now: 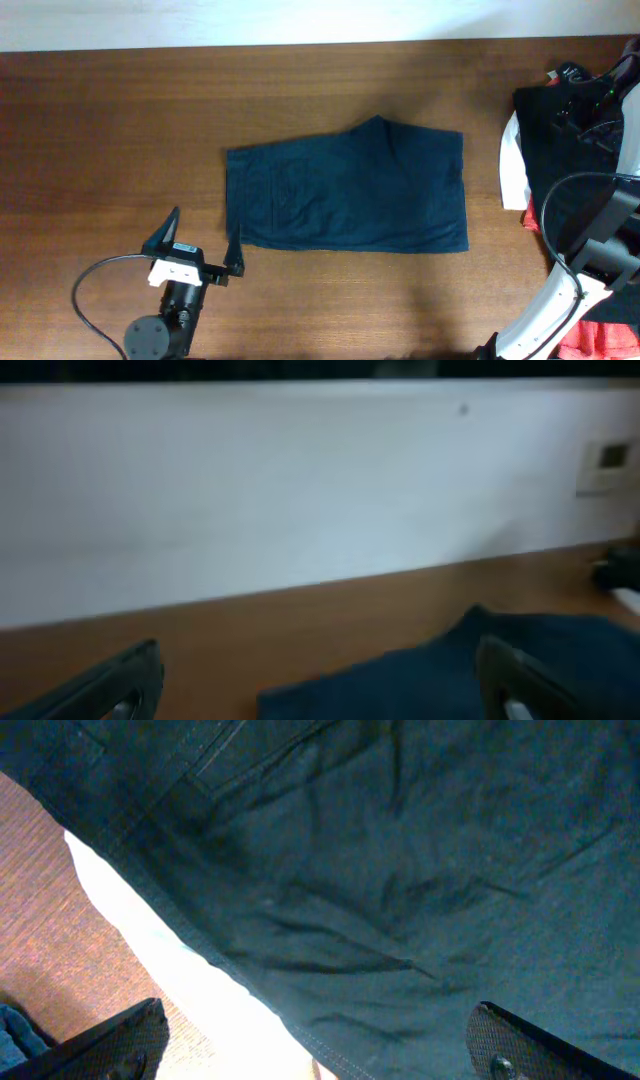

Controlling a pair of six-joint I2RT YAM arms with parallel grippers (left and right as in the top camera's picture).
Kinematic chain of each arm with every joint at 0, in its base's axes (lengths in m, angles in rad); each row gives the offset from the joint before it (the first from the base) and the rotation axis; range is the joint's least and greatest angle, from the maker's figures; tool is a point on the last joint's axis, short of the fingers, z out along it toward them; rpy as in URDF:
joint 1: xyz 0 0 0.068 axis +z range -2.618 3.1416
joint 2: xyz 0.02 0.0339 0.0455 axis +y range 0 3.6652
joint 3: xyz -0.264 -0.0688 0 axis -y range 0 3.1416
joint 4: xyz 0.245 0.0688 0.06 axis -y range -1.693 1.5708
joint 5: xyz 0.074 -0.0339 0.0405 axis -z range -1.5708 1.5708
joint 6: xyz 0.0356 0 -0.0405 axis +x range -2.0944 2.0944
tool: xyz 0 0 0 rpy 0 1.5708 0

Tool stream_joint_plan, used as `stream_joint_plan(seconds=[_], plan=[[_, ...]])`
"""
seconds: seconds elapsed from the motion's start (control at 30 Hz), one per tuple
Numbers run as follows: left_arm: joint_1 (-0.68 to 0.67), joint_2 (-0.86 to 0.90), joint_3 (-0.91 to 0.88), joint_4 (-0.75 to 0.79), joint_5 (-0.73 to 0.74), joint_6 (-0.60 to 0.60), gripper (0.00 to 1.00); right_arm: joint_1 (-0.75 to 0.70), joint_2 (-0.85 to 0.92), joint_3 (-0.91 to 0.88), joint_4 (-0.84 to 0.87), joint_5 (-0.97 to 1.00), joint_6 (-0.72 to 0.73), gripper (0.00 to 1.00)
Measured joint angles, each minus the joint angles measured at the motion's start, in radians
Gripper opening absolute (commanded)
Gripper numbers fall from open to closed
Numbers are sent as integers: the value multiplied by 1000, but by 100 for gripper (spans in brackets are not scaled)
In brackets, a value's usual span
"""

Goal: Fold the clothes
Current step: 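Reach the left gripper to the shorts' left edge and grasp it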

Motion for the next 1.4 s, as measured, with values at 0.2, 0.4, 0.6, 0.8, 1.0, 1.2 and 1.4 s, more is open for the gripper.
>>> stream_joint_plan(seconds=[0.2,0.4,0.6,0.8,1.0,1.2,1.4], plan=[[-1,661,806,-620,53,142,99,0,0,2,0,-3,0,99],[0,1176,1055,-755,183,97,99,0,0,3,1,-3,0,99],[1,1407,1072,-837,196,32,99,0,0,3,0,-3,0,99],[114,1657,1075,-832,283,-96,99,0,0,3,0,-3,0,99],[114,1777,1086,-840,319,-109,94,0,0,3,0,-3,0,99],[105,1840,1108,-843,336,-113,2,0,0,3,0,-3,0,99],[105,1862,1225,-1104,67,-149,1,0,0,3,0,-3,0,98]])
